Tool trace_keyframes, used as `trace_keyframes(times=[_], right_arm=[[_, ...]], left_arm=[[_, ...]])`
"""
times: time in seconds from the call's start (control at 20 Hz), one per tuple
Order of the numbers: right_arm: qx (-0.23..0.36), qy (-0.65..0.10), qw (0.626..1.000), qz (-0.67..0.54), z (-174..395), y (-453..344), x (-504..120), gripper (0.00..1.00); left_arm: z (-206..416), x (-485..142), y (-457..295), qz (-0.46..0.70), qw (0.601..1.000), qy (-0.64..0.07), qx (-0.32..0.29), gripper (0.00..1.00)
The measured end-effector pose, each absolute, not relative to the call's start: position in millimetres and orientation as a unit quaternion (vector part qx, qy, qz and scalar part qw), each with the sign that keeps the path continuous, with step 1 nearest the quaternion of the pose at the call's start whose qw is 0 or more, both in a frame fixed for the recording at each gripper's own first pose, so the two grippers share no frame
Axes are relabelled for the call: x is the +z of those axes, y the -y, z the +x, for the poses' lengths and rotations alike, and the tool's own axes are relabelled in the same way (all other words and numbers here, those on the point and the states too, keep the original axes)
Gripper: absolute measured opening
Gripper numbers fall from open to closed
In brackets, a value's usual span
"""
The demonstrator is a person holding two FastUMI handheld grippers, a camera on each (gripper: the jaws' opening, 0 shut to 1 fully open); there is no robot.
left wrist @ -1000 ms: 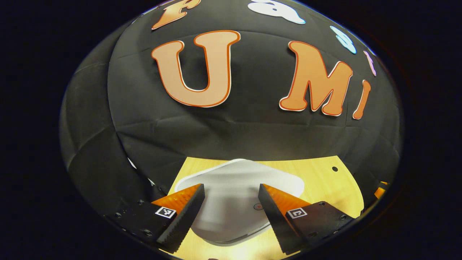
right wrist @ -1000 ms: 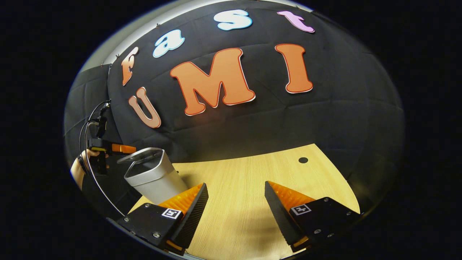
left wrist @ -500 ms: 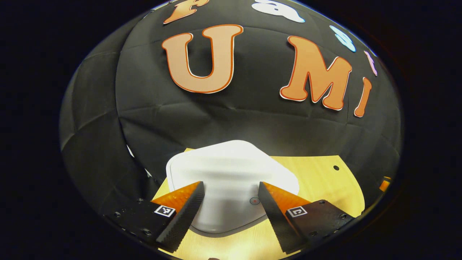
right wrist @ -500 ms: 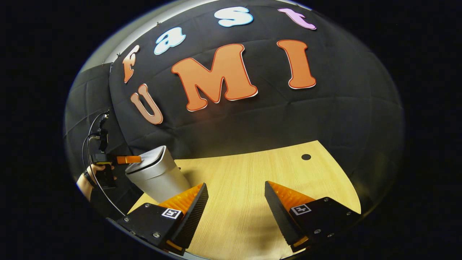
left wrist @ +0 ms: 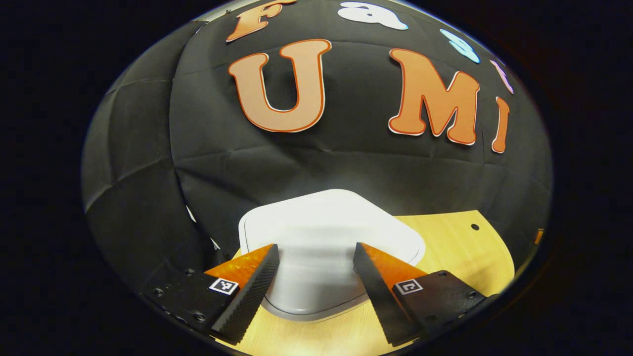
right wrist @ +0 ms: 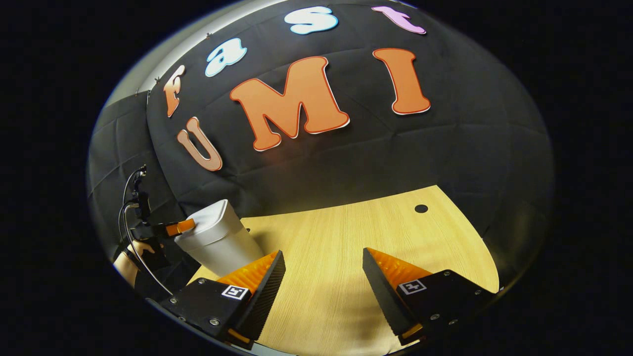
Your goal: Press the lid of the desktop garbage bin to open it, pick up the crumpled paper on the desktop and throw it into the bin, then pick up the pop can on the desktop and drop it into the bin, and finally close the garbage bin lid.
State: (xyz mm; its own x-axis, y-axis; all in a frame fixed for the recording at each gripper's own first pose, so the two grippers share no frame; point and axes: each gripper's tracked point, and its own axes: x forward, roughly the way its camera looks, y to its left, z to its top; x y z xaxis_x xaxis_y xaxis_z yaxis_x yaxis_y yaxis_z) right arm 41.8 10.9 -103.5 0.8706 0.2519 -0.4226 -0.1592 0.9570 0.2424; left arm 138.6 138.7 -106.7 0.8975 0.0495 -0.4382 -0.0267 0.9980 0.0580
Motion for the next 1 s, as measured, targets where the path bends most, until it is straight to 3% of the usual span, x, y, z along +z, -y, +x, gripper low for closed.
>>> trace_keyframes(times=[0.2,0.7,1.0], right_arm=[[0.105,-0.228,0.965,0.074,44.0,-11.8,-105.3,0.94],[0.090,-0.208,0.971,0.081,52.0,-1.9,-87.1,0.94],[0.086,-0.195,0.974,0.075,58.5,-0.2,-75.3,0.94]], left_arm=[[145.9,-97.7,-139.2,0.012,0.980,-0.197,0.021,0.98],[148.7,-93.0,-142.0,-0.017,0.975,-0.216,0.051,0.95],[149.1,-75.7,-125.8,-0.034,0.979,-0.196,0.039,0.96]])
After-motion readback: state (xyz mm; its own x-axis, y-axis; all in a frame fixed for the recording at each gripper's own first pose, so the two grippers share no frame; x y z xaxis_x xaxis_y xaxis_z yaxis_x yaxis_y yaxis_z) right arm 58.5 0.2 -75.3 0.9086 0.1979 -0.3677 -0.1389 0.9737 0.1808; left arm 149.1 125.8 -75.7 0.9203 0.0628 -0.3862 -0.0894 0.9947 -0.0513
